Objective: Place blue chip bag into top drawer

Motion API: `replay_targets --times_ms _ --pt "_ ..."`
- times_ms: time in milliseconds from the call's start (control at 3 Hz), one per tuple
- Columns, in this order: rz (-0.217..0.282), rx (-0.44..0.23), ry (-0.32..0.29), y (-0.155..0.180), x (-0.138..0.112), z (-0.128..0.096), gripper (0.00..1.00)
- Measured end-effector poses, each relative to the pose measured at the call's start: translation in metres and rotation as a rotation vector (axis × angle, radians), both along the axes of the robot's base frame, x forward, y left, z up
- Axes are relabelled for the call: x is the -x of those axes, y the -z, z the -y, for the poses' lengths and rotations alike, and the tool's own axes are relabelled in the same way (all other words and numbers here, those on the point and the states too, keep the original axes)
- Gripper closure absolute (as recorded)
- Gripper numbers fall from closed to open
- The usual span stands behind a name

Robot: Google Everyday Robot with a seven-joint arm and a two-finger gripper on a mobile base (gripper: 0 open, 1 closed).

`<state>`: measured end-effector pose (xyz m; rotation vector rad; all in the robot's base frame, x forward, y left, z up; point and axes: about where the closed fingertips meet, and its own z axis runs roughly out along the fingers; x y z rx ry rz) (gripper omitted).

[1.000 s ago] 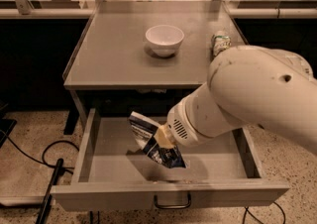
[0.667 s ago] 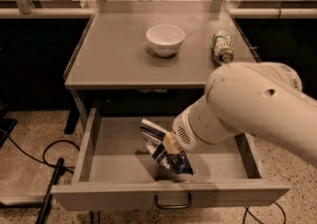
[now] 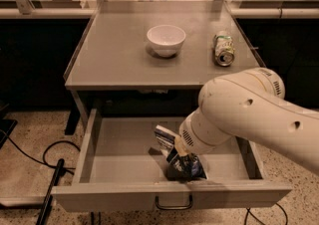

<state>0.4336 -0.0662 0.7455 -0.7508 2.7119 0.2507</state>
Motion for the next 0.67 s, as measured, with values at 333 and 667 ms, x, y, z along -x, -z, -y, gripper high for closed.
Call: replay_targets --times_ms 333,667 --pt "0.024 0.054 0.014 -0.001 -0.024 0.013 1.00" --pt "0.053 0.079 0.008 -0.008 -0.045 0.016 1.00"
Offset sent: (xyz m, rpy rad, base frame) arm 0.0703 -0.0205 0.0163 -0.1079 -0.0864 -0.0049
